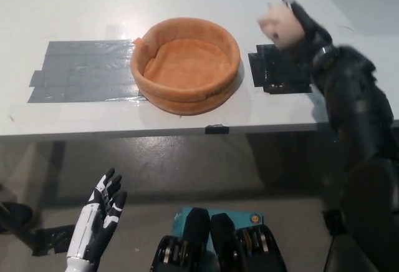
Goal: A person hands a emotional support dumpling to the robot which it grabs with its right hand and places in the soft place kept infront of it in the centre of the desk
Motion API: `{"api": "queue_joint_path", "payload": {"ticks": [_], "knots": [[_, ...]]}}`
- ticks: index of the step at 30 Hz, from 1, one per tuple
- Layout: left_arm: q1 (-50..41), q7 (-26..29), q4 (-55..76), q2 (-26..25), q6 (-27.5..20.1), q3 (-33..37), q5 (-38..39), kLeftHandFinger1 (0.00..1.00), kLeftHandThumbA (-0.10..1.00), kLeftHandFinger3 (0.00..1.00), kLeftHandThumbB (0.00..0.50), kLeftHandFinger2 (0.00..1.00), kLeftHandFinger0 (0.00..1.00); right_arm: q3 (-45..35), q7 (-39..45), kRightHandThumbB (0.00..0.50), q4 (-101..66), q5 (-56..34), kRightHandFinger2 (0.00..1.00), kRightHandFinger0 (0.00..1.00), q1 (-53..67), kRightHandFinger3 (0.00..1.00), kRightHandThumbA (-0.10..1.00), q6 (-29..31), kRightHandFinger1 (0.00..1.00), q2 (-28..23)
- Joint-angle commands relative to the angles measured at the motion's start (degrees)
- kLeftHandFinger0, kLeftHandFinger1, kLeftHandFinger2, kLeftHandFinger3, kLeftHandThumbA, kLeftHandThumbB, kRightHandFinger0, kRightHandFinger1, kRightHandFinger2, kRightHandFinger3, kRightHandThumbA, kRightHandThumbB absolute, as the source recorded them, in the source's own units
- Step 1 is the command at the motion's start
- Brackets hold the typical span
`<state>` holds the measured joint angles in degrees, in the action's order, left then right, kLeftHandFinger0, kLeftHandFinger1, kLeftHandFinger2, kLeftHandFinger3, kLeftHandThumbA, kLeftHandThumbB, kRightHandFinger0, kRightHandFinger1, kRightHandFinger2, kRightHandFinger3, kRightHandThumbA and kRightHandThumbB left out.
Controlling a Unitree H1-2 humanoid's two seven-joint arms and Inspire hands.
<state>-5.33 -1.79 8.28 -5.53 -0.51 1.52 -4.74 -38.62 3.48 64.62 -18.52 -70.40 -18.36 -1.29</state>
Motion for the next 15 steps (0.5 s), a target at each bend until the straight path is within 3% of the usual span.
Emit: {"api": "queue_joint_path", "payload": {"ticks": [1,4,6,8,10,13,14,15], "knots": [[0.3,-0.5,2.4,-0.4,-0.5,-0.2,0.6,1.0,0.82,1.0,0.0,1.0,1.0,1.2,-1.3,0.156,-2.7,-4.8,0.68,0.0,-8.8,1.0,-0.1,-0.6,0.12,3.0],[0.3,-0.6,2.8,-0.3,0.1,-0.2,0.7,1.0,0.82,1.0,0.009,1.0,1.0,2.0,-1.5,0.14,-3.0,-5.0,0.72,0.0,-9.6,1.0,-0.1,0.5,0.13,4.7],[0.6,-0.4,2.8,-0.3,0.3,-0.1,0.3,1.0,0.83,1.0,0.024,1.0,1.0,4.5,-1.6,0.131,-2.9,-3.0,0.79,0.0,-9.9,1.0,-0.1,3.2,0.24,5.8],[0.7,-0.2,2.8,-0.3,0.2,0.0,-0.3,1.0,0.86,1.0,0.037,1.0,1.0,7.5,-0.8,0.068,-1.5,-1.1,0.86,0.0,-10.2,1.0,-0.1,6.7,0.42,6.7],[1.0,-0.3,2.9,-0.5,0.3,0.1,-0.6,1.0,0.87,1.0,0.039,1.0,1.0,10.4,-2.6,0.089,-0.8,0.8,0.94,0.0,-10.5,1.0,-0.1,9.0,0.49,7.6],[1.3,-0.5,3.0,-0.4,0.4,0.3,-0.7,1.0,0.88,1.0,0.04,1.0,1.0,19.3,-4.2,0.134,1.7,8.1,0.92,0.0,-10.0,0.99,-0.1,17.3,0.49,7.8],[1.3,-0.4,2.9,-0.5,0.2,0.3,-1.1,1.0,0.9,1.0,0.056,1.0,1.0,24.0,-5.5,0.135,2.8,12.6,0.94,0.05,-9.7,0.84,-0.1,19.2,0.55,7.6],[1.3,-0.4,2.8,-0.6,0.2,0.3,-1.2,1.0,0.9,1.0,0.061,1.0,1.0,29.2,-9.0,0.154,3.9,17.7,0.89,0.05,-9.7,0.75,-0.1,20.0,0.52,7.5]]}}
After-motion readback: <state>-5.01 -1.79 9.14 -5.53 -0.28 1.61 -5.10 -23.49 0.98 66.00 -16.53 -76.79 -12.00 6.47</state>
